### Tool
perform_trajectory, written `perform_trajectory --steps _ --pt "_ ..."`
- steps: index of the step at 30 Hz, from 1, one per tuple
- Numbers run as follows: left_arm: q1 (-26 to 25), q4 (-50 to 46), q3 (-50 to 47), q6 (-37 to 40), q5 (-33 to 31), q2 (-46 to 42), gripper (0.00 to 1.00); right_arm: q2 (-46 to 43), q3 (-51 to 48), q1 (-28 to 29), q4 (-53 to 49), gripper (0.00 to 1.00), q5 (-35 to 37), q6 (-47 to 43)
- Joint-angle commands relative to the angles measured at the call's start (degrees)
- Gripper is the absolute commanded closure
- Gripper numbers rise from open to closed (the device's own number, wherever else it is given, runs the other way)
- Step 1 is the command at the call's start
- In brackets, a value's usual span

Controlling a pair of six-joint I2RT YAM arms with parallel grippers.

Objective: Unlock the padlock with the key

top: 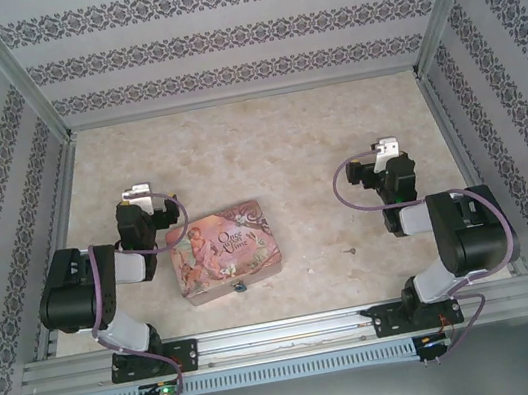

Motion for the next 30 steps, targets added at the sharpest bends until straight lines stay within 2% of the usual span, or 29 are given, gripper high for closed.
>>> perform_trajectory --steps 1,27,30 --pt "0.33 -1.00 0.89 -0.23 0.49 -0.21 0.01 -0.40 0.80 0.40 0.51 0.02 0.87 0.06" --pt "0.39 -1.13 0.98 -0.27 0.52 -0.21 0.01 -0.34 0.89 0.40 0.32 0.02 0.95 0.14" --pt "0.35 0.61 0.10 -1.00 -0.93 -0.34 0.01 -0.60 0.71 0.32 0.49 0.02 0.84 0.24"
